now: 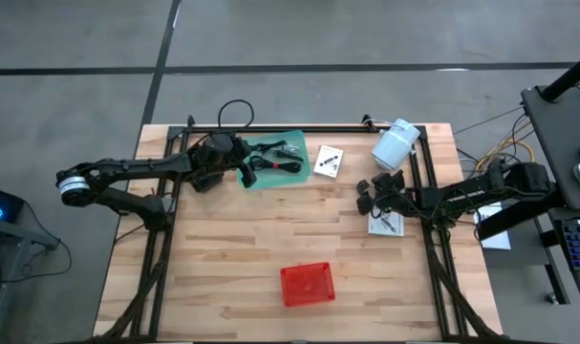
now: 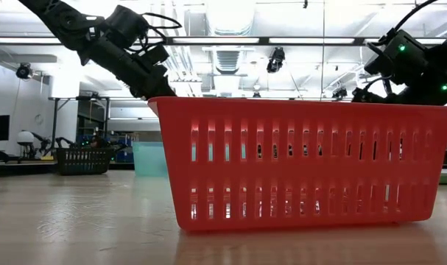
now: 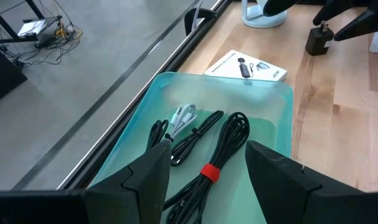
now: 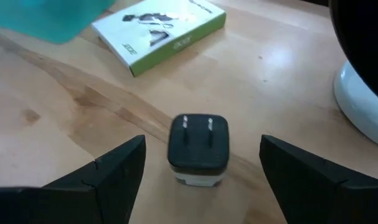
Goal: Pick and place items into bin
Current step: Put the black charger adapter into the black bin
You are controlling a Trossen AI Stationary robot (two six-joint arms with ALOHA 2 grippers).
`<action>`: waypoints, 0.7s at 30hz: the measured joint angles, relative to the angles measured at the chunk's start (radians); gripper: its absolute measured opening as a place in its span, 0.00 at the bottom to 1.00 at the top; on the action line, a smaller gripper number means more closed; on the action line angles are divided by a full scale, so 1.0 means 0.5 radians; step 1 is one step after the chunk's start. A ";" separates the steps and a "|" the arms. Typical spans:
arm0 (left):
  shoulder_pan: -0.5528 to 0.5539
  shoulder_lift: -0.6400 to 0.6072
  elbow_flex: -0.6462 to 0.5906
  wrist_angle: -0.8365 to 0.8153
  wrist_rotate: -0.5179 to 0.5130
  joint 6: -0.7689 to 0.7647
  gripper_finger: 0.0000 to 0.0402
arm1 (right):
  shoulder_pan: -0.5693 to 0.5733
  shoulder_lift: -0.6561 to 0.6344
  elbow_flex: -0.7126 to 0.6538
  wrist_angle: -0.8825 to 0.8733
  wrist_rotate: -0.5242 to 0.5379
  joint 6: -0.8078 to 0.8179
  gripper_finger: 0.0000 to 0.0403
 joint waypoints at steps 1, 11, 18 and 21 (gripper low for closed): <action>0.000 0.000 0.000 0.000 0.000 0.000 0.48 | 0.000 0.000 -0.008 0.002 0.004 0.000 0.74; -0.001 0.000 0.000 0.005 0.000 0.000 0.48 | 0.001 0.003 -0.143 0.320 0.048 -0.022 0.74; 0.000 0.000 0.000 0.020 0.000 -0.001 0.48 | 0.001 0.004 -0.192 0.421 0.047 -0.059 0.74; 0.000 0.000 0.000 0.022 0.000 -0.001 0.48 | 0.002 0.005 -0.210 0.423 0.047 -0.059 0.74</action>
